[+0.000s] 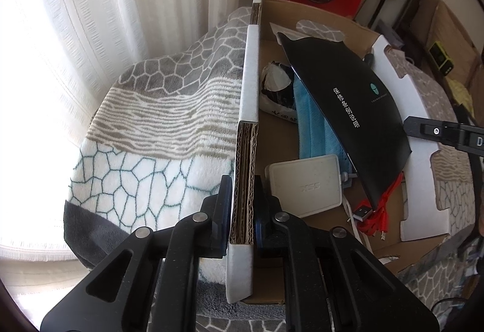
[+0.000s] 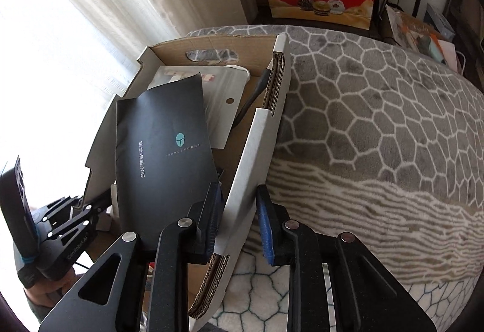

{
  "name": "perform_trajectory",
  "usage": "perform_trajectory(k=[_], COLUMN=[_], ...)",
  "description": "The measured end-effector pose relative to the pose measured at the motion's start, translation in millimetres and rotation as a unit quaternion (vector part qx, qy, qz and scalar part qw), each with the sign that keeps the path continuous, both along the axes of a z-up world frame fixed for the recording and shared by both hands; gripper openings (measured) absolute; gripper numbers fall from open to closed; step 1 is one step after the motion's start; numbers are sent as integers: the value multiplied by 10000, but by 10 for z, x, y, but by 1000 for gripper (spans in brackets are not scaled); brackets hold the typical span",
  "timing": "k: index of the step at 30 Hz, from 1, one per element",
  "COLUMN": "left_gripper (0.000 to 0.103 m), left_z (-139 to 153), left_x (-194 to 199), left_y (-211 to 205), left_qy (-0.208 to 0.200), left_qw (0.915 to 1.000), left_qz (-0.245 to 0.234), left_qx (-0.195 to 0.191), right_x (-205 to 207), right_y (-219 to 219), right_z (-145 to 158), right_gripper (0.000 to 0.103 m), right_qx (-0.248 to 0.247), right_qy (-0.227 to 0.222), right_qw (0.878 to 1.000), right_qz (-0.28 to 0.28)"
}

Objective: Organize objects
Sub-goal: 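Press the black folder down into the box with the right tool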

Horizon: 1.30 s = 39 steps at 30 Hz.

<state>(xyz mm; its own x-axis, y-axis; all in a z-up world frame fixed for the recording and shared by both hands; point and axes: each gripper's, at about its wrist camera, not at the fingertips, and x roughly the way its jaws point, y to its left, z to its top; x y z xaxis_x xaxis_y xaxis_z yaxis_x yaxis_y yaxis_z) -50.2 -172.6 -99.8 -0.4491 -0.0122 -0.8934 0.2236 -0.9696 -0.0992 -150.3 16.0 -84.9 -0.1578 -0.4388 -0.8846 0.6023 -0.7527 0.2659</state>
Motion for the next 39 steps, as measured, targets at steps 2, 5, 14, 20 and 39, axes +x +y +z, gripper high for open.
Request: perform_trajectory(k=[2,5,14,20,39], left_gripper=[11,11,11,11,11], left_z=[27,68,179,185,30], left_x=[5,1,-93,-180,-273], left_y=[29,118,518,956,1917], left_qy=[28,68,193,197,29], left_qw=[10000,9999,9990,9973,9924], left_qz=[-30,-106,-403,-711,-1228], left_qx=[-19,-51,21,46,73], right_x=[13,2,-44,-103,-170], right_y=[18,87,526,1044,2058], right_z=[5,32,242,288,207], right_gripper=[23,23,23,23,22], right_qx=[48,65,96,82,54], right_qy=[78,151,335,339,284], right_qw=[10000,9999,9990,9977,9929], right_qz=[15,-36,-270,-573,-1156])
